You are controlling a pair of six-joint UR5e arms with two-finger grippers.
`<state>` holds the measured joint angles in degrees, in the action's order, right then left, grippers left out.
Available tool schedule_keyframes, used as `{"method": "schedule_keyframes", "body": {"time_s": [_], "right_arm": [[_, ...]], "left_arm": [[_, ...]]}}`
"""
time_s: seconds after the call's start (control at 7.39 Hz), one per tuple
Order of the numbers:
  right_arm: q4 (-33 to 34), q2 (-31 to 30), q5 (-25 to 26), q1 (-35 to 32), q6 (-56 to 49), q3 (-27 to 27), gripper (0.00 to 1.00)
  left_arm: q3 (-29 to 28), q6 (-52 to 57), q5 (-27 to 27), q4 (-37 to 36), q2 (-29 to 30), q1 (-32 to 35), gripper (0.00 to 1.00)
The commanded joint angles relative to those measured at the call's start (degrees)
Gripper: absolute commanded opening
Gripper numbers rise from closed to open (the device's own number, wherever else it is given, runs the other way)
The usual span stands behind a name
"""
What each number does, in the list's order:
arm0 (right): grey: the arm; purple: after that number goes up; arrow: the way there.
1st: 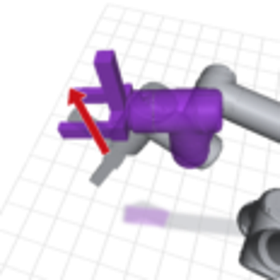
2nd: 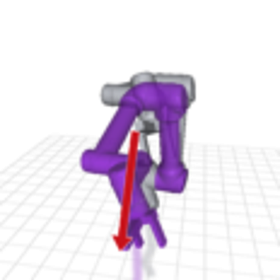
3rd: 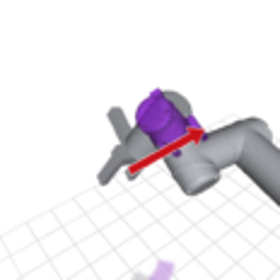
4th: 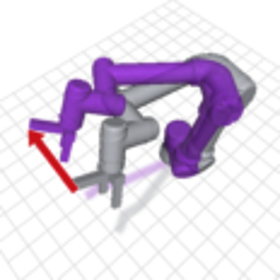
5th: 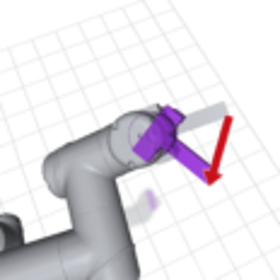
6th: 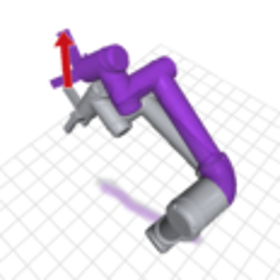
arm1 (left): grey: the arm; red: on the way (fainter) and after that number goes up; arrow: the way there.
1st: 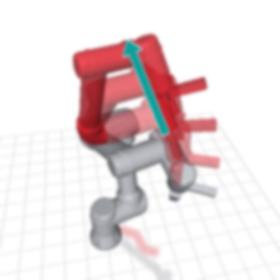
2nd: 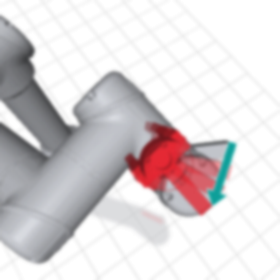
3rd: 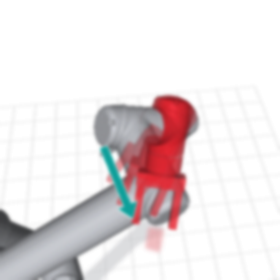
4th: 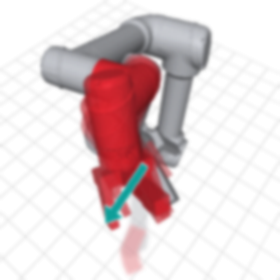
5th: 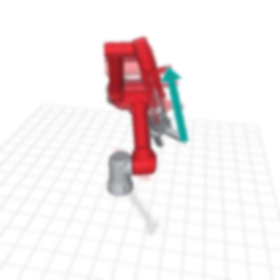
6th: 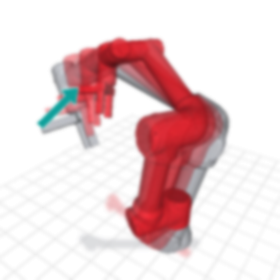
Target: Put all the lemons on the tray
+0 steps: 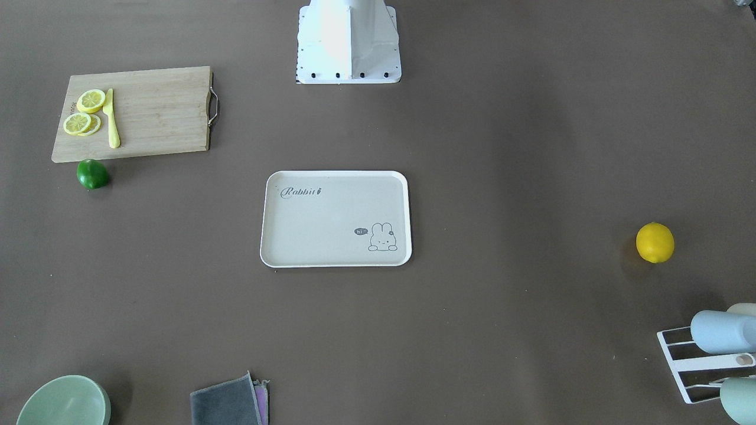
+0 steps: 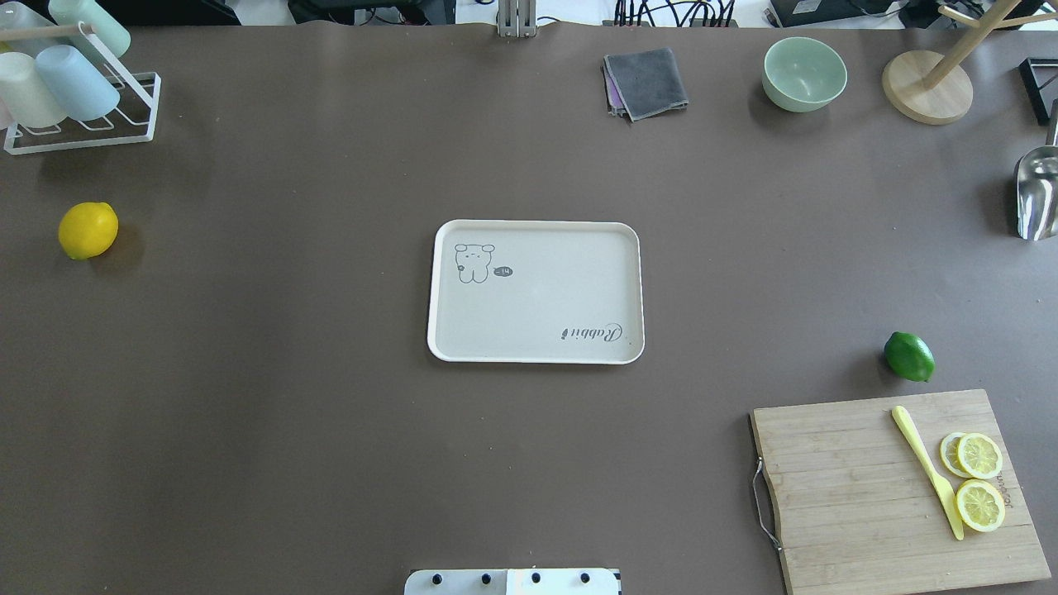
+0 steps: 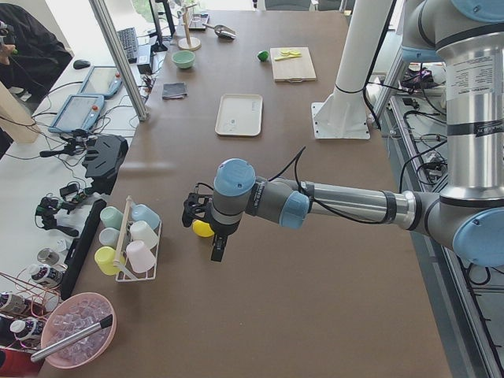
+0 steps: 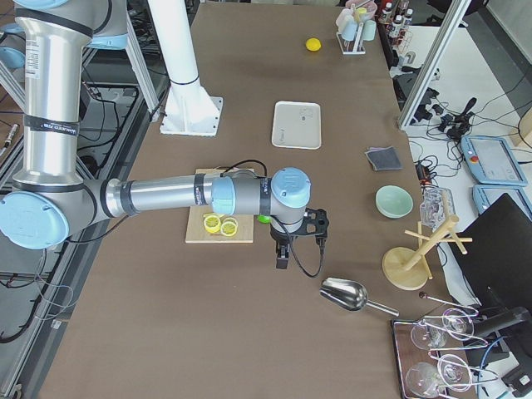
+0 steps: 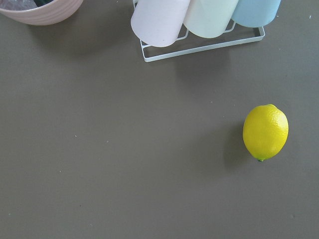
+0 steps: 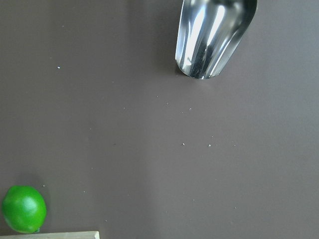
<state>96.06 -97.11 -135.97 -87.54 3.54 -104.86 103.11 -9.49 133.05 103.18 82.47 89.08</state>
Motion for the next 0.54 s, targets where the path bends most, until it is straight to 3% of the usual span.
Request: {"method": "schedule_keyframes", "body": {"time_s": [0.0, 0.41], "right_arm": [[0.0, 0.0, 0.3, 0.0, 0.1, 0.0, 1.00], [0.0, 1.1, 0.4, 0.0, 0.1, 0.1, 1.00]], "left_arm": [[0.1, 0.0, 0.0, 0.1, -0.4, 0.0, 0.98], [0.1, 0.0, -0.2, 0.0, 0.1, 0.0, 0.98]]}}
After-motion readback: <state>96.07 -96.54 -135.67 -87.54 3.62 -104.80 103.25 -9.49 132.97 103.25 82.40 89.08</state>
